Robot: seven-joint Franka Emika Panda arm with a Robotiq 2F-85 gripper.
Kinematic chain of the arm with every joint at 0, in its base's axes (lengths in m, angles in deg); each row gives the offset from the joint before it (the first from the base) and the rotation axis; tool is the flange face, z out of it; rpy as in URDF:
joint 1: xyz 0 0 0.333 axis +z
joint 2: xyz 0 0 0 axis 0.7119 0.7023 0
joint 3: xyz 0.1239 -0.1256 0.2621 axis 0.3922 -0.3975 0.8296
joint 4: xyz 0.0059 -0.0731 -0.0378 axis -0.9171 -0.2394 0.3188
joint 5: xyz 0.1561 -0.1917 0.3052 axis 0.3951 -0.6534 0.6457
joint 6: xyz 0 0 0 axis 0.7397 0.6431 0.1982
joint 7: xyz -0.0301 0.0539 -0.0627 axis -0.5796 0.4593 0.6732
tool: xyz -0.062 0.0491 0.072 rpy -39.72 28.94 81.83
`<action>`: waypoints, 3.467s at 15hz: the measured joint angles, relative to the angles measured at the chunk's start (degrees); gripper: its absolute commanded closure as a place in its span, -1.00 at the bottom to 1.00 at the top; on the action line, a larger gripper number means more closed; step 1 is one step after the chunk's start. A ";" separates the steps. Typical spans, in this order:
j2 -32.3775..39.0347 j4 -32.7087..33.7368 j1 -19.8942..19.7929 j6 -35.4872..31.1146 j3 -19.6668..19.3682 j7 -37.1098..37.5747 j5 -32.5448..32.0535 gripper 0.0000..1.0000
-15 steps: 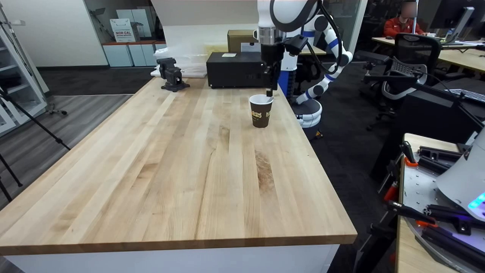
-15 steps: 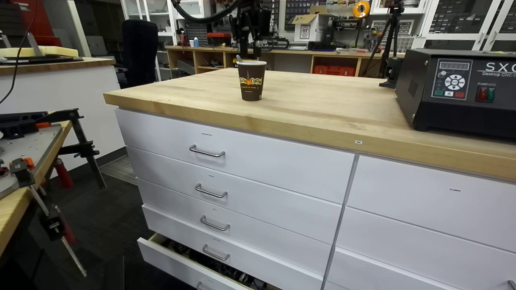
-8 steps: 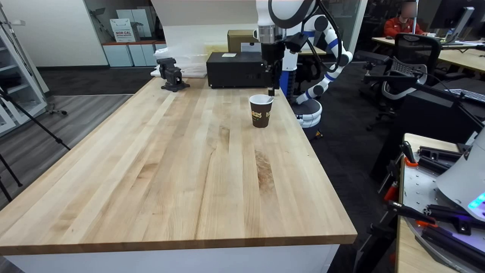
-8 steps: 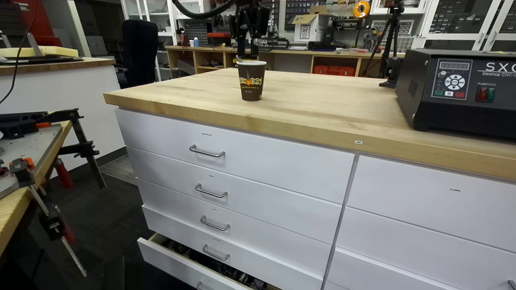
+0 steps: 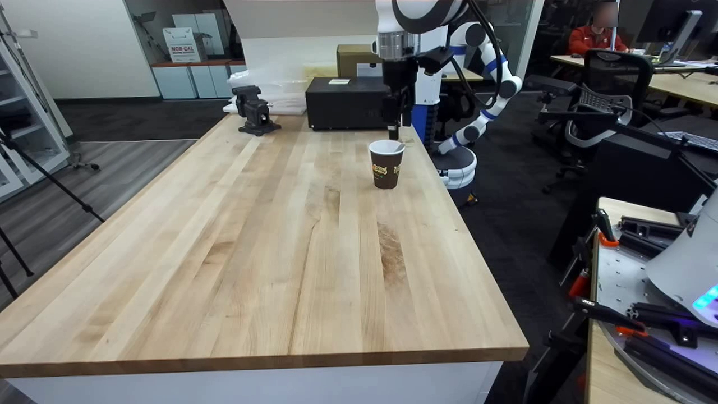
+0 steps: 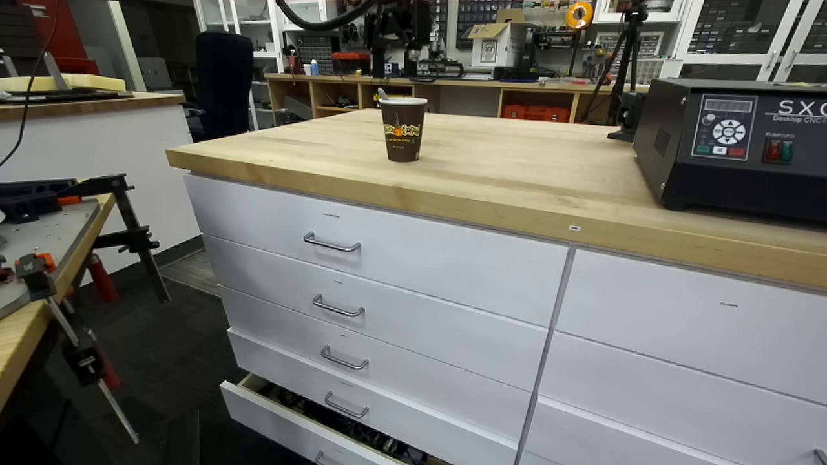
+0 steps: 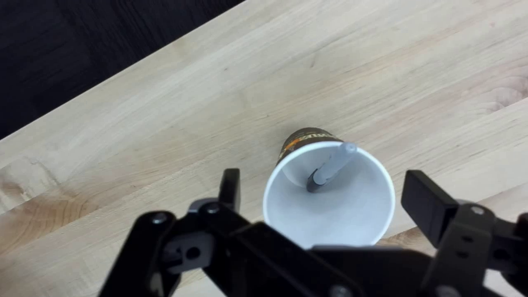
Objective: Remove the marker from the cup and put it on the tabletop
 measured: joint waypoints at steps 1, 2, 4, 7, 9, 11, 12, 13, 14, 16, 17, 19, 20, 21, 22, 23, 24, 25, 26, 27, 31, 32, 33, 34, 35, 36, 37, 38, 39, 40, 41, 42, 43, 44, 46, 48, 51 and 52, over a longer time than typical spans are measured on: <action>0.00 0.00 0.00 0.38 0.17 0.00 0.63 -0.34; 0.00 -0.01 0.01 0.77 0.34 0.00 1.16 -0.21; 0.01 -0.11 0.02 1.28 0.71 0.00 1.69 0.06; 0.02 -0.43 0.15 1.44 0.94 0.00 1.71 0.47; 0.02 -0.67 0.27 1.44 0.94 0.00 1.70 0.08; 0.03 -0.85 0.36 1.45 0.94 0.00 1.70 0.58; 0.05 -0.91 0.40 1.45 0.94 0.00 1.70 0.64; 0.06 -0.97 0.46 1.45 0.94 0.00 1.70 0.75; 0.08 -1.03 0.53 1.45 0.94 0.00 1.70 0.90; 0.09 -1.21 0.62 1.46 0.94 0.00 1.70 1.00; 0.09 -1.31 0.65 1.46 0.94 0.00 1.70 1.00; 0.09 -1.37 0.66 1.46 0.94 0.00 1.70 0.94; 0.09 -1.37 0.66 1.47 0.94 0.00 1.70 0.94; 0.09 -1.37 0.66 1.48 0.94 0.00 1.70 0.94; 0.08 -1.36 0.66 1.52 0.94 0.00 1.70 0.94; 0.07 -1.36 0.66 1.62 0.94 0.00 1.70 0.94; 0.05 -1.29 0.69 2.06 0.94 0.00 1.67 0.94; 0.00 -1.13 0.75 2.82 0.94 0.00 1.66 0.94; -0.06 -0.86 0.83 3.70 0.94 -0.05 1.61 0.94; -0.20 -0.56 0.92 4.64 0.94 -0.09 1.59 0.94; -1.22 1.47 1.52 8.33 0.95 -0.18 1.00 0.94; -1.43 2.28 1.69 8.99 0.95 -0.19 0.73 0.94; -1.60 3.20 1.81 9.72 0.95 -0.21 0.44 0.94; -1.82 4.26 1.94 10.49 0.94 -0.27 0.05 0.94; -2.10 5.37 2.09 11.21 0.95 -0.36 -0.37 0.94; -2.42 6.37 2.30 11.81 0.96 -0.51 -0.82 0.94; -2.76 7.29 2.54 12.24 1.02 -0.73 -1.16 0.94; -3.20 7.96 2.80 12.48 1.14 -1.06 -1.42 0.94; -3.78 8.22 3.08 12.54 1.42 -1.38 -1.61 0.94; -4.28 8.23 3.35 12.55 1.82 -1.66 -1.80 0.94; -4.71 8.17 3.77 12.56 2.24 -1.90 -1.95 0.94; -5.10 7.98 4.21 12.56 2.73 -2.23 -1.96 0.94; -5.38 7.73 4.62 12.56 3.29 -2.56 -1.95 0.94; -5.60 7.35 4.97 12.56 3.91 -3.06 -1.80 0.94; -5.81 6.36 5.53 12.56 5.09 -4.47 -0.93 0.94; -5.99 5.10 5.89 12.55 6.27 -6.22 0.83 0.94; -6.48 2.95 6.55 12.53 8.14 -8.49 3.13 0.94; -6.74 2.26 6.97 12.53 8.76 -9.07 3.82 0.94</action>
